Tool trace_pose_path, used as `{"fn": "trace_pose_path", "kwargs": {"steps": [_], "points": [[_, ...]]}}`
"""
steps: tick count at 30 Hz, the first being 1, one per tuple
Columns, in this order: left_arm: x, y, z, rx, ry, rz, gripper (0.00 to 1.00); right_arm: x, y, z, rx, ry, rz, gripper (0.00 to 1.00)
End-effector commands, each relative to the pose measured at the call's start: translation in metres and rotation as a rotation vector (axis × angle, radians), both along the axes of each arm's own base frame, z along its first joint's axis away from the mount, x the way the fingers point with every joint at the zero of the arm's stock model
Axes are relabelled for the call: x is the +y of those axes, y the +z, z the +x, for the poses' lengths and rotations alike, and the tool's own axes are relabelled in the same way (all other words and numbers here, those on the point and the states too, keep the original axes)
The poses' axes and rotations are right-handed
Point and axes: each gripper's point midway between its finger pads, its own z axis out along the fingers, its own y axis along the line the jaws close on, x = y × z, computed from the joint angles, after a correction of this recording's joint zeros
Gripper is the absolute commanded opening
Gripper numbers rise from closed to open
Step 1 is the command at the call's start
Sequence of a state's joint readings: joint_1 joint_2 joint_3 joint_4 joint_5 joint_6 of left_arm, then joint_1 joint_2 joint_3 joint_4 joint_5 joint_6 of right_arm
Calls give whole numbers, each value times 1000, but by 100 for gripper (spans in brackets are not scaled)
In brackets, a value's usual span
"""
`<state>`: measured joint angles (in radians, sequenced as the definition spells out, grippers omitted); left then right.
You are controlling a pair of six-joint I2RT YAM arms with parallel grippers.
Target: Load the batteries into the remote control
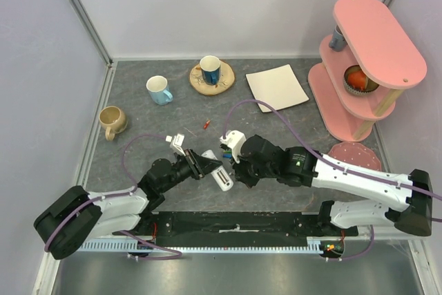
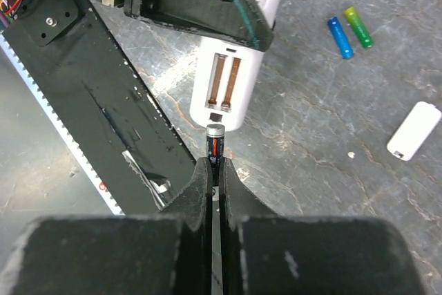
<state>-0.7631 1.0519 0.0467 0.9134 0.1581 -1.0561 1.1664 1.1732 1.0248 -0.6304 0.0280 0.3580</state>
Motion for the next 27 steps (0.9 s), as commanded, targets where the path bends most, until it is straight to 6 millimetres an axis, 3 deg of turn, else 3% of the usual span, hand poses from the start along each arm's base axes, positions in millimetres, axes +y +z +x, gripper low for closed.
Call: {"fn": "trace_pose_path", "kwargs": {"steps": [1, 8, 22, 27], "points": [[-5, 40, 10, -51, 25, -137, 2, 19, 4, -6, 30, 13, 38, 0], [-3, 46, 4, -52, 14, -200, 2, 31, -7, -3, 25, -10, -1, 0], [-4, 54, -7, -79, -40, -265, 2, 38, 9, 12, -36, -71, 26, 0], [-4, 64, -11, -109, -57, -299, 2, 34, 4, 16, -50, -82, -6, 0]]}}
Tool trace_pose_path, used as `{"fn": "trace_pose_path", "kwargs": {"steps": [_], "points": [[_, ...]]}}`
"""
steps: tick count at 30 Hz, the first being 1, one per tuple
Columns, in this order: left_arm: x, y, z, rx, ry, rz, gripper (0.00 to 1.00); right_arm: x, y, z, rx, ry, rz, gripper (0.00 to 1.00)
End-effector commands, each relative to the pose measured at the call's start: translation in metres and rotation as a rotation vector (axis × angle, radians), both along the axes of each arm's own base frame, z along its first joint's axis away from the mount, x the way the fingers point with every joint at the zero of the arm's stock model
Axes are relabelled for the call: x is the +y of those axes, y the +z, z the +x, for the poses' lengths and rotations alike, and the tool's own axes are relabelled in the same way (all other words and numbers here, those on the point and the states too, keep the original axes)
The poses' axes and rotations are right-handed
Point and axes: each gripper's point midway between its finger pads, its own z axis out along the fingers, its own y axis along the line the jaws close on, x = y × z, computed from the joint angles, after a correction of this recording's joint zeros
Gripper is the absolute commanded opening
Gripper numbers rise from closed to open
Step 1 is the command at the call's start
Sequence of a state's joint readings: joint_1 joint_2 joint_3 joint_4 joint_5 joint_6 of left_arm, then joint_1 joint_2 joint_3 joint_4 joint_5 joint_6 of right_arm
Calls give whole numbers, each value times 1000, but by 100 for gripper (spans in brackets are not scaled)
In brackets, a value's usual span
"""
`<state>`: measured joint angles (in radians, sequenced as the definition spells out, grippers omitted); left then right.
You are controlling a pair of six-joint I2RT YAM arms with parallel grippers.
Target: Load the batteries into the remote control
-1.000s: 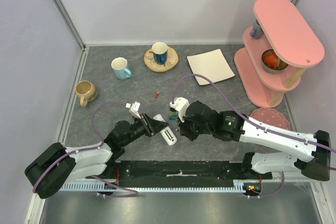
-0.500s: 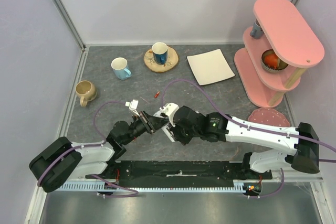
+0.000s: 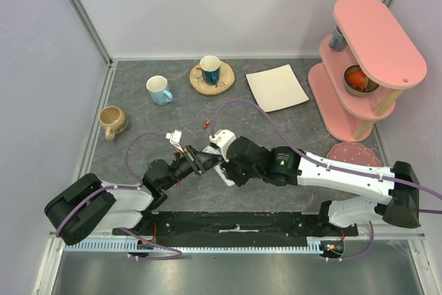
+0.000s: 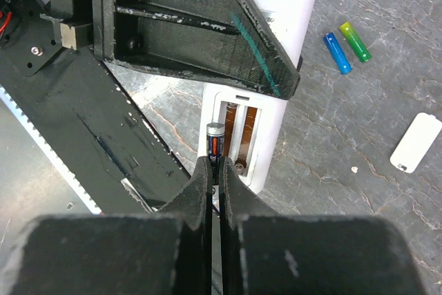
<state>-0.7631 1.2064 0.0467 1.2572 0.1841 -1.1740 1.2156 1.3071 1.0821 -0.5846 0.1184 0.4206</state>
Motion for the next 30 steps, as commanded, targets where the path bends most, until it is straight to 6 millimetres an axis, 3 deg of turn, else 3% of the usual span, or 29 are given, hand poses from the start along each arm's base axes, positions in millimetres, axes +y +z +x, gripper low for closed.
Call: {"fn": "trace_pose_path", "kwargs": {"steps": [1, 30], "points": [[6, 24, -13, -73, -30, -104, 2, 5, 18, 8, -45, -22, 28, 0], [7, 42, -21, -133, -58, -152, 2, 13, 10, 4, -9, -2, 8, 0]]}}
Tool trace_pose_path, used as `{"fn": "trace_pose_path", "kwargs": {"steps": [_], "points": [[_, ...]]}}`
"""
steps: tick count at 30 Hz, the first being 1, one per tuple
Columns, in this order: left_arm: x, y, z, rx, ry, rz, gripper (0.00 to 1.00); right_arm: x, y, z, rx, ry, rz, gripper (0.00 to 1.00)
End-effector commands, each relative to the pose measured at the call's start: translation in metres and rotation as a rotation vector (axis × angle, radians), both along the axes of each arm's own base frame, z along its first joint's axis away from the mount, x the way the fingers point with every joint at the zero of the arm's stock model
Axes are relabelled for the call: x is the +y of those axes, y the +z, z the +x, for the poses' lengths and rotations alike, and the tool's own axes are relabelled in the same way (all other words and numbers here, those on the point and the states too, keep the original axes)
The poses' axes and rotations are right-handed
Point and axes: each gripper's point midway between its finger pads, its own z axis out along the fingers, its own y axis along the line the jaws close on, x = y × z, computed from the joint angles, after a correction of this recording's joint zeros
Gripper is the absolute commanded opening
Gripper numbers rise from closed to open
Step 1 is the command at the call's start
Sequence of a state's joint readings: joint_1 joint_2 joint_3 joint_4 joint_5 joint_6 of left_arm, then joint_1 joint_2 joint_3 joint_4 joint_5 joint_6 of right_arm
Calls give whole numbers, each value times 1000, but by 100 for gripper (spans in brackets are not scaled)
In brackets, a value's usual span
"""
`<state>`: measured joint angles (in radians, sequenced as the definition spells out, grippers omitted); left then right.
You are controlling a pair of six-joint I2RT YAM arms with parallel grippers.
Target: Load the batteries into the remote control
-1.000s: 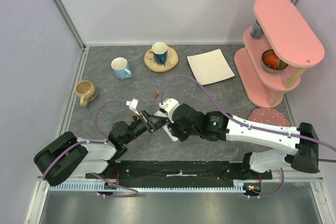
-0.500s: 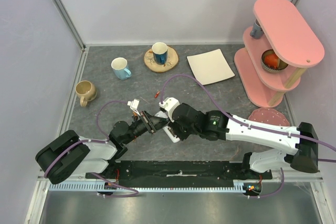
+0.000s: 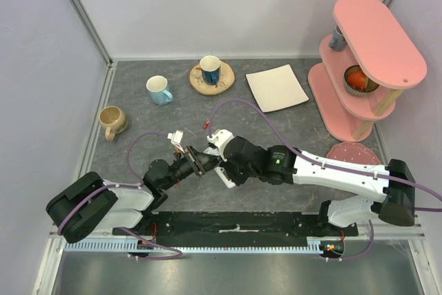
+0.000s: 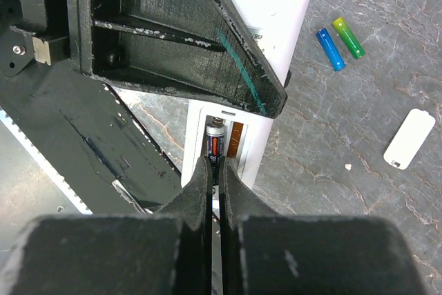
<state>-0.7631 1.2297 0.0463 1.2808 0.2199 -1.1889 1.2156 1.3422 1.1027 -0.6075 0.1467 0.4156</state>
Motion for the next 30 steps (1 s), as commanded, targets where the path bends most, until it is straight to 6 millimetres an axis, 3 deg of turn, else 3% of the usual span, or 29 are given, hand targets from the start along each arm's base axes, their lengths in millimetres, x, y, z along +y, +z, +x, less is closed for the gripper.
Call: {"fn": "trace_pose_path", "kwargs": {"steps": [1, 30], "points": [[10, 44, -15, -143, -23, -151, 2, 15, 17, 0, -1, 12, 55, 0], [7, 58, -19, -160, -38, -187, 2, 45, 20, 12, 16, -67, 136, 0]]}}
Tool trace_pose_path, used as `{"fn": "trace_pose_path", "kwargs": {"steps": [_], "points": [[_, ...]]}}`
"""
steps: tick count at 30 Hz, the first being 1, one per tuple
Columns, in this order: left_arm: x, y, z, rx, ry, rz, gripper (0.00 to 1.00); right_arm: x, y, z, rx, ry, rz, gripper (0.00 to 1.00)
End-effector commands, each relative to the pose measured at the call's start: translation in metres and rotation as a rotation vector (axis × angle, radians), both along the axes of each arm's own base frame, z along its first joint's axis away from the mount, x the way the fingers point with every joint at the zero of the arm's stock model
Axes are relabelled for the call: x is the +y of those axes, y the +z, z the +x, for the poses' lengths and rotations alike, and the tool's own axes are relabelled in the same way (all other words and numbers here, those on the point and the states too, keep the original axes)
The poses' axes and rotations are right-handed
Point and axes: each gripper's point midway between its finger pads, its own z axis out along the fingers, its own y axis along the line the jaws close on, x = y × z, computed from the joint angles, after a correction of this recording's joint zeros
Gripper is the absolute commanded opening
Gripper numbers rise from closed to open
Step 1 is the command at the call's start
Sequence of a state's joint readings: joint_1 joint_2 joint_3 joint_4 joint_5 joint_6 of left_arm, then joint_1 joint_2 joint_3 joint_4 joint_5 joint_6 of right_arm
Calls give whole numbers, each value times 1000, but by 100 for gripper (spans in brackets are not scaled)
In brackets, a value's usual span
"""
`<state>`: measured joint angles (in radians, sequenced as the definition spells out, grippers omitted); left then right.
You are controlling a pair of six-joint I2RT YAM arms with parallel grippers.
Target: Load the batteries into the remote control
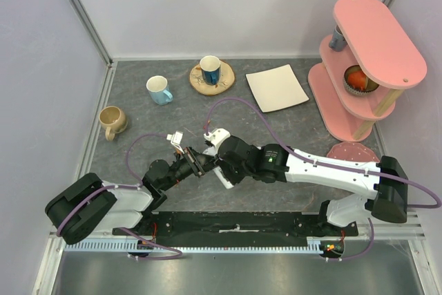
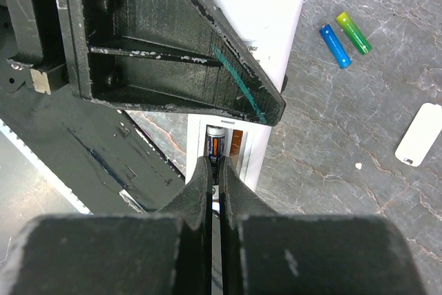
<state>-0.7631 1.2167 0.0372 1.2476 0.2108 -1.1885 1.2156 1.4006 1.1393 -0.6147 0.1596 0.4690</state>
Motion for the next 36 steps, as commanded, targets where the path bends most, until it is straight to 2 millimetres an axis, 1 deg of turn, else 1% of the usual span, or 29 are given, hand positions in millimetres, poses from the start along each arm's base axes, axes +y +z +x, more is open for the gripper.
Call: {"fn": "trace_pose_path", "kwargs": {"steps": [1, 8, 15, 20, 25, 36], "points": [[5, 66, -19, -184, -43, -209, 2, 37, 25, 8, -13, -22, 149, 0], [5, 70, -18, -188, -35, -219, 2, 42, 23, 5, 24, -50, 182, 0], [5, 75, -15, -162, -25, -249, 2, 41, 30, 13, 7, -139, 261, 0], [6, 87, -13, -150, -18, -295, 2, 36, 36, 20, -23, -190, 300, 0], [7, 97, -12, -159, -15, -323, 2, 35, 36, 21, -28, -195, 303, 7], [7, 95, -12, -165, -8, -314, 2, 39, 30, 13, 6, -150, 274, 14]]}}
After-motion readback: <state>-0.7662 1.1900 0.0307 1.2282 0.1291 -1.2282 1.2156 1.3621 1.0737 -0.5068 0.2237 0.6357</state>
